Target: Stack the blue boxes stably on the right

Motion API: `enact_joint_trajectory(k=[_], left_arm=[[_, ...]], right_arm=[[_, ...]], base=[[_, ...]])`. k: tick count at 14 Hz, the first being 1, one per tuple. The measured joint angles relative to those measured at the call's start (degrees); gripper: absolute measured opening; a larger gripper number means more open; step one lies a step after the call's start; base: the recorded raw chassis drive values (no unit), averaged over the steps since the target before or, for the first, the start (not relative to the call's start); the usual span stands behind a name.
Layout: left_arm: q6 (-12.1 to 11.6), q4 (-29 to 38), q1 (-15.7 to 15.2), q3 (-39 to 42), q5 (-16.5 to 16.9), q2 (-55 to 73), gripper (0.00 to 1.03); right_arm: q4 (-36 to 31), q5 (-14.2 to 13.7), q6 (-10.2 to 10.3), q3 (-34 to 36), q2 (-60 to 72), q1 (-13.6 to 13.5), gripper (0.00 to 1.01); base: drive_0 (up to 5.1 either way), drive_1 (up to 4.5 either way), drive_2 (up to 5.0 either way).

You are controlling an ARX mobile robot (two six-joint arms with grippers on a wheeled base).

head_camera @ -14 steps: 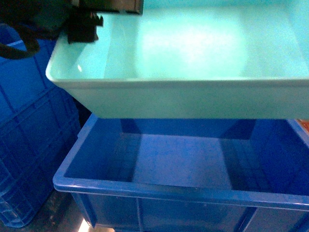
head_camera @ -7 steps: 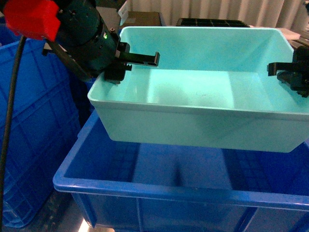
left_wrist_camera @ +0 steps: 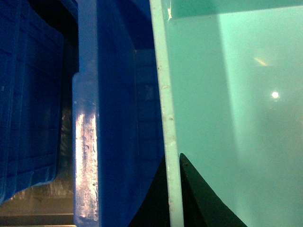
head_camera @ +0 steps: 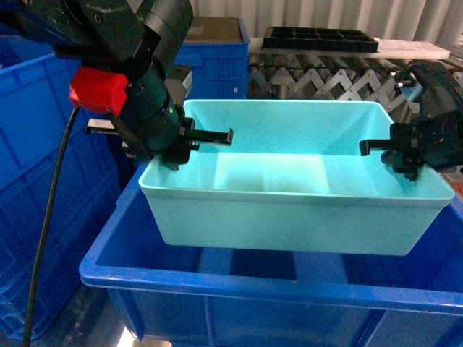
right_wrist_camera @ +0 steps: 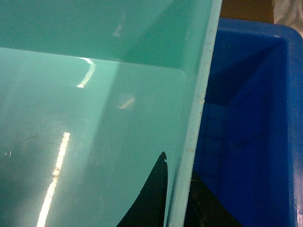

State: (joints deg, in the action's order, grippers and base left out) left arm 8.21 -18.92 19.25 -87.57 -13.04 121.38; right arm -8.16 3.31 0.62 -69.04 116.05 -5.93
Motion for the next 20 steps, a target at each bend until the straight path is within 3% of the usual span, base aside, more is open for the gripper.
enact_joint_trajectory(k=[2,14,15,17,20], left_arm=[[0.0,-1.5,-0.2,-2.4,0.3,2.6,0.02],[0.6,-2.0,-0.3,-4.2,0.4,4.0,0.02],[0.5,-2.0,-0.3,-4.2,0.0,4.0,0.05],[0.0,-1.5,-0.2,-4.7,-0.9,4.0,0.25],[-0.8,-1.5,0.2,-5.2,-0.9,4.0,0.58]], right_arm=[[0.0,-2.1,-0.2,-1.0,2.0,-1.2,0.07],[-0.7,-3.1,-0.3,-2.3,3.5,-1.2,0.07],[-0.6,-3.5,-1.0,-2.3,3.5,-1.2,0.12],[-0.6,-4.0,-5.1,-2.3,3.5,-1.5,0.33],[-0.6,-3.9,-6.8,-2.3,3.5,-2.0,0.66]], base=[[0.0,0.00,0.0],[0.0,0.00,0.0],[0.0,0.00,0.0],[0.0,0.00,0.0],[0.0,0.00,0.0]])
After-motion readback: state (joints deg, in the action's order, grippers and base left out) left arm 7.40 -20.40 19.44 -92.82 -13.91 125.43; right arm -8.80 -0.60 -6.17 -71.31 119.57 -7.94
